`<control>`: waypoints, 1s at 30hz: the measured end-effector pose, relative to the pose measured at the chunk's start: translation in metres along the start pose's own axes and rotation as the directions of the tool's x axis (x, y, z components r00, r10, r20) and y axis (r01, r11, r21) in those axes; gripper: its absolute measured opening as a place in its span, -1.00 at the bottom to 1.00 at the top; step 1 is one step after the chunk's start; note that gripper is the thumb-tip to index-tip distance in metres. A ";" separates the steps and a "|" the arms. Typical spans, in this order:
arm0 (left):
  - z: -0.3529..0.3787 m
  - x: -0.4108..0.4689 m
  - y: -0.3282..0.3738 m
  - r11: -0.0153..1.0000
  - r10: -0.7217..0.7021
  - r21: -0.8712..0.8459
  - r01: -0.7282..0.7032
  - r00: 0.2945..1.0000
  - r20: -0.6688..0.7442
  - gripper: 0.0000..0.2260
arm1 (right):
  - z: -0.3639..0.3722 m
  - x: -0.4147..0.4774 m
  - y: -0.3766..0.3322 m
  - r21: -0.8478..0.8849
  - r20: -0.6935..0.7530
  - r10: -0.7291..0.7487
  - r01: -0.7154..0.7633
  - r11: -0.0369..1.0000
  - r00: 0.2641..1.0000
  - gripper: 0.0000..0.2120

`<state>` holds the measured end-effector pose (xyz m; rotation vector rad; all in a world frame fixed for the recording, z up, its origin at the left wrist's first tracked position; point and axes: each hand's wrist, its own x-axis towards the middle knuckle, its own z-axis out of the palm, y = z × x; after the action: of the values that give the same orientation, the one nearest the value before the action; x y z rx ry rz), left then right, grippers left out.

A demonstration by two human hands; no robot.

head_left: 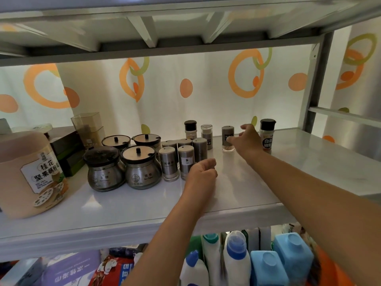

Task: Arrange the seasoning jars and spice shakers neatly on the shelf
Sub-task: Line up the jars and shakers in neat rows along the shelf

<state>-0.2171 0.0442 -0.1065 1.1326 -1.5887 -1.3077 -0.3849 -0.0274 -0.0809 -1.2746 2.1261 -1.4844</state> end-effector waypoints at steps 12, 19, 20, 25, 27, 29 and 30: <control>0.001 0.004 -0.002 1.000 -0.009 -0.011 0.009 1.000 0.008 -0.55 | 0.012 0.024 0.000 -0.109 0.100 -0.084 0.095 0.989 0.991 -0.50; 0.000 0.003 -0.002 1.000 0.007 0.014 -0.007 1.000 -0.004 -0.56 | 0.007 0.023 0.007 -0.102 0.130 -0.082 0.095 0.990 0.988 -0.54; 0.000 0.003 -0.002 1.000 0.008 0.015 -0.008 1.000 -0.005 -0.56 | 0.006 0.021 0.007 -0.093 0.135 -0.081 0.094 0.991 0.988 -0.54; -0.001 0.001 0.000 1.000 0.015 0.019 -0.014 1.000 -0.009 -0.56 | 0.001 0.009 0.008 -0.074 0.149 -0.089 0.101 0.992 0.985 -0.55; -0.001 0.000 0.000 1.000 0.015 0.017 -0.015 1.000 -0.008 -0.55 | -0.001 0.004 0.008 -0.069 0.152 -0.095 0.107 0.992 0.984 -0.53; -0.001 -0.001 0.001 1.000 0.017 0.023 -0.017 1.000 -0.004 -0.55 | -0.004 -0.001 0.008 -0.070 0.161 -0.094 0.106 0.992 0.982 -0.52; 0.000 -0.001 0.001 1.000 0.017 0.026 -0.017 1.000 -0.004 -0.55 | -0.006 -0.003 0.008 -0.075 0.167 -0.093 0.106 0.992 0.982 -0.52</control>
<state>-0.2164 0.0453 -0.1057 1.1346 -1.6130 -1.2766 -0.3905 -0.0206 -0.0859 -1.4977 2.0646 -1.2908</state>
